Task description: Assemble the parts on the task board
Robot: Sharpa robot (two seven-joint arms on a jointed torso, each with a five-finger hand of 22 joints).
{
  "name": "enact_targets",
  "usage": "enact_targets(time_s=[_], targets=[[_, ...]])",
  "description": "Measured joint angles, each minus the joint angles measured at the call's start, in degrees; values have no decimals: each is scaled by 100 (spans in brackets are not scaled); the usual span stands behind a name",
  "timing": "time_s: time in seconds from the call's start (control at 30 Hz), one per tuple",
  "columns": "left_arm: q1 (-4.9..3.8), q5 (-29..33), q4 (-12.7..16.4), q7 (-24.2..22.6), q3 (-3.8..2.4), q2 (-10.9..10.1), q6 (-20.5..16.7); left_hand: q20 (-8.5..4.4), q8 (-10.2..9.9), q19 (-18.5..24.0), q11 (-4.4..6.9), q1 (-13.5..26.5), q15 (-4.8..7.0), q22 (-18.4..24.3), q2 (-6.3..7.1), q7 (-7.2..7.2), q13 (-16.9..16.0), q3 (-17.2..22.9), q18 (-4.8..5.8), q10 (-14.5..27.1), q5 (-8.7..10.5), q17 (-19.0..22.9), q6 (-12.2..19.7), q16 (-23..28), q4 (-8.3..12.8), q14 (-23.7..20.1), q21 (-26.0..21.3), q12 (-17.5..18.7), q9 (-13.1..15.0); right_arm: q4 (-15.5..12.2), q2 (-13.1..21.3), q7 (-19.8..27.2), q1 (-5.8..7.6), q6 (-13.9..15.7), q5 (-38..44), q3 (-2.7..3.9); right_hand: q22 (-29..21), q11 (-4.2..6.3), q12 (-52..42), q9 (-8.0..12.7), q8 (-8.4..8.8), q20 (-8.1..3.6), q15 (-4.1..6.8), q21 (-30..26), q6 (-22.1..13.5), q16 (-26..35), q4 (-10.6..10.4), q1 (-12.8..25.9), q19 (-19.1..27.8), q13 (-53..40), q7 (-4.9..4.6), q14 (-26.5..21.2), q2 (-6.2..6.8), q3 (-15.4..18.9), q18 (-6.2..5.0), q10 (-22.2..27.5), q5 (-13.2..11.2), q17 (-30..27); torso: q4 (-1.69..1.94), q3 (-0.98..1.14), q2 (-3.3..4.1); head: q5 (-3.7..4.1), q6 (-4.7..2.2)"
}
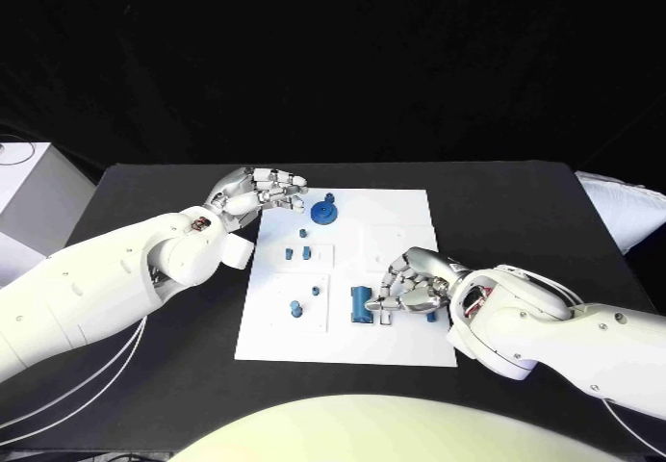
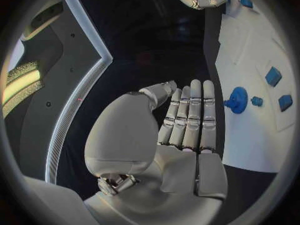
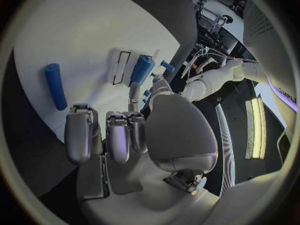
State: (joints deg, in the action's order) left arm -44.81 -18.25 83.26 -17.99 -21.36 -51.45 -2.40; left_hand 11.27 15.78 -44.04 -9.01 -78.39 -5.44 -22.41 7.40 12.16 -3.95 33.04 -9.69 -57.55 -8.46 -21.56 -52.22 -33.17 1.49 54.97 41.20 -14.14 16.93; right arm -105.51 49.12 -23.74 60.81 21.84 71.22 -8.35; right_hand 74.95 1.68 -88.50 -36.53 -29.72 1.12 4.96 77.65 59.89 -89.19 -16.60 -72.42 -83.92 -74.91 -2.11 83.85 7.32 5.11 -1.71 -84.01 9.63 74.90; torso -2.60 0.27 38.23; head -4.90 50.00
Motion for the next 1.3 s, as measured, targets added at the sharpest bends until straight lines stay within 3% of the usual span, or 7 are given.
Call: enact_targets(time_s=[0.07,0.13,0.3,0.47,0.7,0.83,1.3], targets=[[2,0,-1,0,0,-2,0,0,0,0,0,0,0,0,0,0,0,0,0,0,0,0,0,0,0,0,0,0,0,-26,35,109,-20,11,1,0,0,0,-102,-62,-146,-19,29,30,-20,0,-15,-223,-19,0,21,29,53,-40,0,0,-251,0,-2,0,0,-1,0],[6,0,-2,0,0,-3,0,0,0,0,0,0,0,0,0,0,0,0,0,0,0,0,0,0,0,0,0,0,0,-45,56,209,-39,24,1,0,0,0,-131,-88,-224,-19,29,55,-20,0,-4,-325,-19,0,21,29,91,-76,0,0,-321,0,-2,3,-1,-1,0],[11,0,-5,0,0,-1,0,0,0,0,0,0,0,0,0,0,0,0,0,0,0,1,0,0,0,0,0,0,0,-41,46,330,-88,84,1,0,-1,41,-131,-127,-326,-19,29,90,-40,0,-16,-339,-19,0,41,29,90,-95,0,0,-313,2,-2,3,0,28,0],[15,0,-8,0,0,1,0,0,0,0,0,0,0,0,0,0,0,0,0,0,0,1,0,0,0,0,0,0,0,0,9,340,-151,145,-6,0,-1,73,-131,-419,-756,-49,62,102,-136,-24,-16,-318,-7,1,110,20,75,-95,0,7,-185,5,2,3,0,36,0],[19,0,-14,1,0,2,0,0,0,0,0,0,0,0,0,0,0,0,0,0,0,1,0,0,0,0,0,0,-1,51,-75,275,-222,179,35,-1,-2,113,-131,-673,-1065,-82,91,140,-226,-24,-8,-306,1,-4,143,7,88,-182,0,7,-185,4,4,-4,1,43,0],[20,0,-14,1,0,5,1,0,0,0,0,0,0,0,0,0,0,0,0,0,0,1,0,0,0,0,0,0,-1,92,-119,209,-245,186,118,-1,-2,154,-131,-915,-1332,-117,152,141,-298,-24,-7,-563,-7,-4,214,8,61,-392,1,11,-317,4,5,-6,1,44,0],[21,1,-7,2,0,-4,1,0,29,0,0,0,0,0,0,0,0,17,0,0,0,2,0,0,17,0,0,0,-1,169,-215,63,-305,299,344,0,-3,174,-131,-1037,-1420,-123,152,207,-336,-46,-15,-722,0,-2,216,8,83,-632,1,-10,-367,3,6,-9,-1,32,0]])
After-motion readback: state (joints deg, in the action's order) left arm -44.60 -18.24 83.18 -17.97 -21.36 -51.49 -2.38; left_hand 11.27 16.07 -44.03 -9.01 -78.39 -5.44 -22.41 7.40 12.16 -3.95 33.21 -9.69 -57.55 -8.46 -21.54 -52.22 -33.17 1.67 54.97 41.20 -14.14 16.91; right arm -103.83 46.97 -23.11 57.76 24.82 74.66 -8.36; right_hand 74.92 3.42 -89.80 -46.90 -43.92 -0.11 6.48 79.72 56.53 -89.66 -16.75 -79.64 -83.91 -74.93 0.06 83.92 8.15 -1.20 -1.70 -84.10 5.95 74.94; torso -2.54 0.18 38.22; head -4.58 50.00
